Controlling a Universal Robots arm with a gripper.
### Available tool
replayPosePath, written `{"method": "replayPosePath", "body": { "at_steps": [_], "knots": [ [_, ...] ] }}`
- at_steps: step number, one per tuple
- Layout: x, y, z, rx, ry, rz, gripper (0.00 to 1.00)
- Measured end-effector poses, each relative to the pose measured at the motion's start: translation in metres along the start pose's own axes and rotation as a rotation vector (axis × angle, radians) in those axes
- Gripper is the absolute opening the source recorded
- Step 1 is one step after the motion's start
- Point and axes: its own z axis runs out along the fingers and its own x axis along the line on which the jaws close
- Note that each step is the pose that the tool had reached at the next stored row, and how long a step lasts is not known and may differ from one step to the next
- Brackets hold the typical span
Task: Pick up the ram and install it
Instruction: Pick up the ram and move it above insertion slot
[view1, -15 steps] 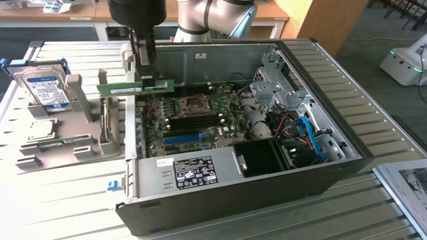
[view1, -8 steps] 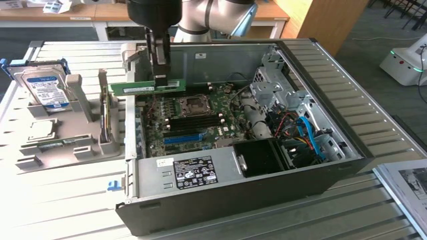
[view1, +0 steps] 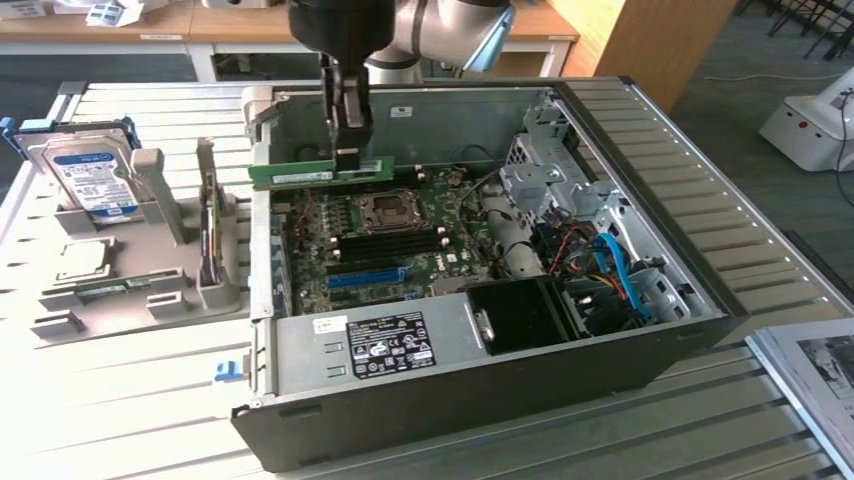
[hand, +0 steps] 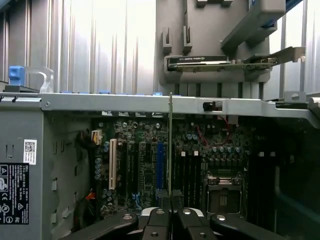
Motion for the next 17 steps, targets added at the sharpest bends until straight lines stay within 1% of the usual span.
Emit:
{"method": "replayPosePath", "body": {
  "at_steps": [17],
  "knots": [
    [0.0,-0.048,0.0,0.0,0.0,0.0,0.12]
  ]
}}
